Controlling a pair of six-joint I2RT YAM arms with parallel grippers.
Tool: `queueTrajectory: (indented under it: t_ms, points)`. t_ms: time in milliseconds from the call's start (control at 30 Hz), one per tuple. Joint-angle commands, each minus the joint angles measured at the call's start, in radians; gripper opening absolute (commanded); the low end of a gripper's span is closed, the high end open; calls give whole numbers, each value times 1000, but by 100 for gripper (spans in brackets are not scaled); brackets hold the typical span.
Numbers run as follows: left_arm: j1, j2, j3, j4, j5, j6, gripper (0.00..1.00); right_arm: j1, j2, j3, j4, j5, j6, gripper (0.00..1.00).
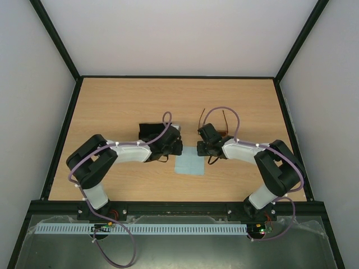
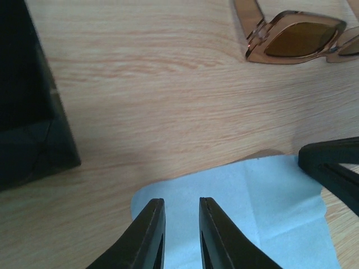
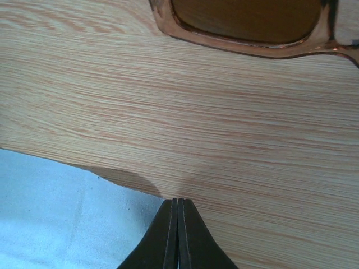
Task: Organize the sunglasses
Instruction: Fold the glasses cleaning cloth at the center of the board.
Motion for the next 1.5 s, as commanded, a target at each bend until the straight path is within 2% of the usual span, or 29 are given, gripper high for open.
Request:
queueTrajectory:
  t_ms: [0, 233, 433, 933, 1100, 1233, 1467]
  points:
    - [0, 39, 60, -39, -32, 28, 19, 15, -22, -11, -2, -14, -16, 2]
    - [0, 81, 101, -94, -83, 37, 20, 18, -14, -7, -3, -13, -20, 1]
    - [-6, 81, 99, -131, -131, 36, 28, 18, -9, -4, -1, -14, -20, 1]
    - [-43, 149, 128, -154, -155, 40, 24, 21, -7, -5, -1, -20, -22, 1]
    - [-44, 145, 125, -163, -172, 38, 21, 21, -6, -5, 2, -24, -23, 1]
    - [-42, 142, 123, -168, -181, 34, 11, 21, -8, -7, 1, -22, -23, 1]
    - [-42, 129, 121, -173, -195, 30, 3, 21, -11, -5, 0, -27, -24, 1]
